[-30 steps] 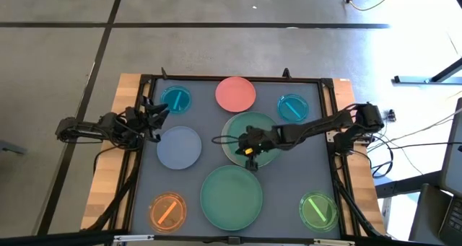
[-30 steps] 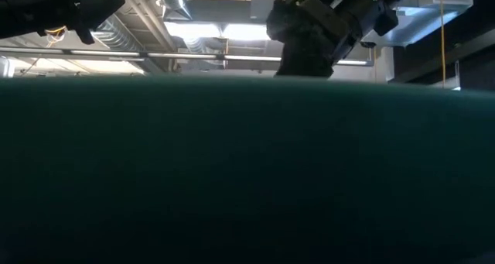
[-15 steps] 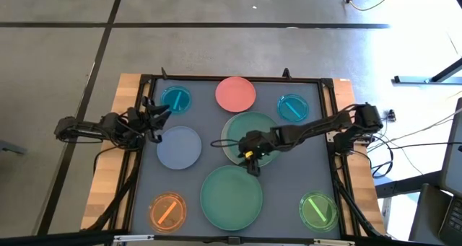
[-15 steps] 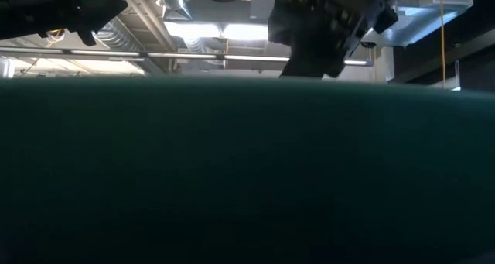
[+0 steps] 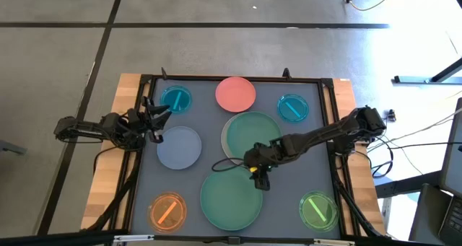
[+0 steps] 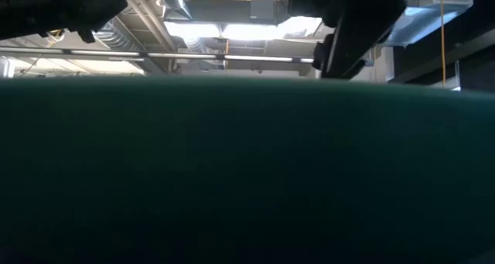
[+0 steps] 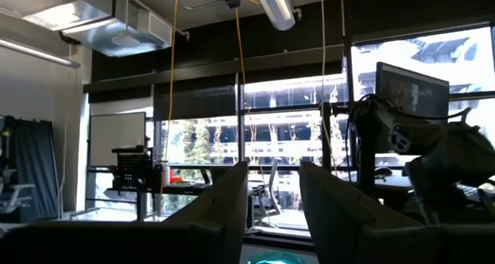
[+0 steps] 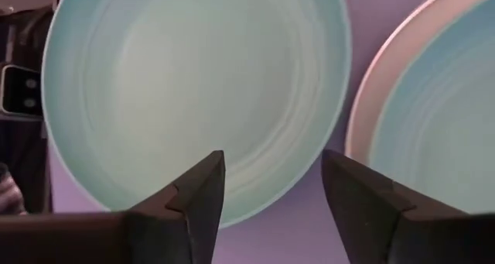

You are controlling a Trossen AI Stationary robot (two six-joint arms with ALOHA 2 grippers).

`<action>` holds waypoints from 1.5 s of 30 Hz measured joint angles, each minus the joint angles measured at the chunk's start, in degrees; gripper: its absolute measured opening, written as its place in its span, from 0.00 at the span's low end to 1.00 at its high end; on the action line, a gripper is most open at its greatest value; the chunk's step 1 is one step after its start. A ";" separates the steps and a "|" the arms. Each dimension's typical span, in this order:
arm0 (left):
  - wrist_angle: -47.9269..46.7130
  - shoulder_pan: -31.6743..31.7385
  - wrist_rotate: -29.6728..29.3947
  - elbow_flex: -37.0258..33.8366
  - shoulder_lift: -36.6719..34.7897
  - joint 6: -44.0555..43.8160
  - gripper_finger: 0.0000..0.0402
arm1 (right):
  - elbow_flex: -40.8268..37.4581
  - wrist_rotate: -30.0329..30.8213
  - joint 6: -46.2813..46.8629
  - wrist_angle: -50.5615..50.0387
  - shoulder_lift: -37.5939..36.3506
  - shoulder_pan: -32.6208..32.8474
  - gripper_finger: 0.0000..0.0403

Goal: Stack plastic plates
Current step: Stack the green plate on top of the other green plate

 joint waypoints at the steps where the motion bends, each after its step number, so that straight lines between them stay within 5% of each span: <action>1: -0.02 0.00 0.00 0.00 -0.01 0.54 0.28 | 0.00 0.00 1.39 -0.36 0.00 0.56 0.50; 18: -0.61 0.00 -0.01 0.00 -0.02 1.45 0.28 | 0.00 2.99 19.23 -2.21 2.46 2.55 0.49; 28: -0.96 0.00 -0.01 0.00 -0.02 1.41 0.28 | 0.00 2.79 22.04 -1.27 7.83 0.21 0.48; 36: -2.23 -0.02 -0.01 0.00 -0.02 1.32 0.28 | -0.02 0.37 20.50 1.57 10.48 -0.04 0.30; 45: -2.25 0.00 0.36 0.00 -0.02 0.86 0.28 | -0.02 5.07 17.25 1.99 10.84 -0.01 0.09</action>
